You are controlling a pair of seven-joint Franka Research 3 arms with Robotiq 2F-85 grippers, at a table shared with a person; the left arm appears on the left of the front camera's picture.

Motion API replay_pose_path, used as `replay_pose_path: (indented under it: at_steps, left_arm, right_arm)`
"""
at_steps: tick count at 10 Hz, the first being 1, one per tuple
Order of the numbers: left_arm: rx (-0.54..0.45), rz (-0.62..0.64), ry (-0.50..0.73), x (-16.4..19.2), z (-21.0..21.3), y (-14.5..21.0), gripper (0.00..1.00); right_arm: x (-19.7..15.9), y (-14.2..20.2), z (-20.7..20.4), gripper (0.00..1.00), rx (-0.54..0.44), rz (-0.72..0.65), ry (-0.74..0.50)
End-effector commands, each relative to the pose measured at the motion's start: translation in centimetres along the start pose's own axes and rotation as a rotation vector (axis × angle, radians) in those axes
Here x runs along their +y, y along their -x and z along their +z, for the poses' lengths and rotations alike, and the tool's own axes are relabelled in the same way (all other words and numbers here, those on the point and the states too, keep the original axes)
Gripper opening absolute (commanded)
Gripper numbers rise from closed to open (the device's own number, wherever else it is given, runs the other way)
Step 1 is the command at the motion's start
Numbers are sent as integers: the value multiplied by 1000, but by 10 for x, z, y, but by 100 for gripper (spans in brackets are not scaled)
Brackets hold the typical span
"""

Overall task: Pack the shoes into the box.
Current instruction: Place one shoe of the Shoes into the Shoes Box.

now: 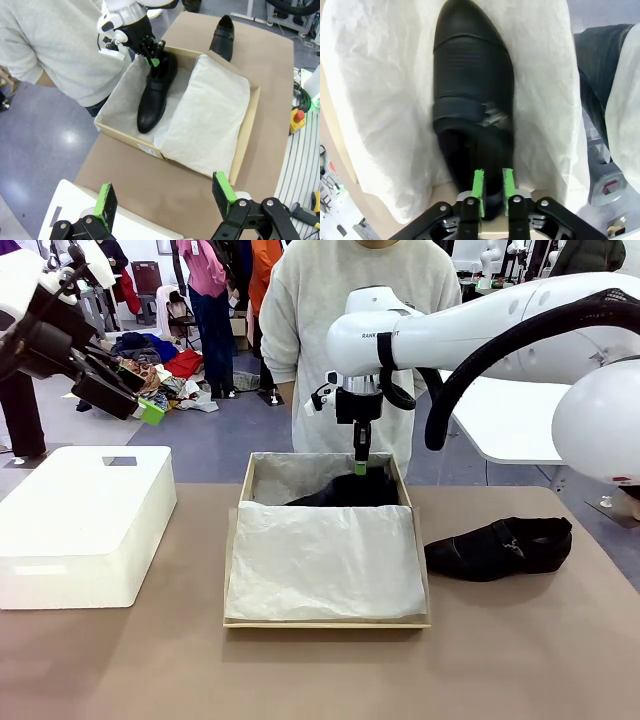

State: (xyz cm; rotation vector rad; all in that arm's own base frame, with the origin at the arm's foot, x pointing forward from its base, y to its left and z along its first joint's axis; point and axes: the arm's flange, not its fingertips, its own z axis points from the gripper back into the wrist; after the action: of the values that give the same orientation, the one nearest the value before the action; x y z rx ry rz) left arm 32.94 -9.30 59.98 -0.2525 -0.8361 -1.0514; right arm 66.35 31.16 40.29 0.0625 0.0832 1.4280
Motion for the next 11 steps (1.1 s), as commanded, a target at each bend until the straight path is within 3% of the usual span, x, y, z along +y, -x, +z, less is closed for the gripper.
replay_pose_path:
  at_steps: [1,2,8,10,11]
  left_arm:
    - [-10,-7,12,1,0,1,100]
    - [-10,-7,12,1,0,1,100]
    - [-10,-7,12,1,0,1,100]
    - [-10,-7,12,1,0,1,100]
    - [-10,-7,12,1,0,1,100]
  right_arm:
    - [-8,-6,14,87,-10,25,-24]
    - [-5,-5,20,100,-26,27,-24]
    - [10,9,42,100,-45,56,-4]
    - [25,30,55,100,-121,117,5]
    - [5,5,40,100,-29,37,25]
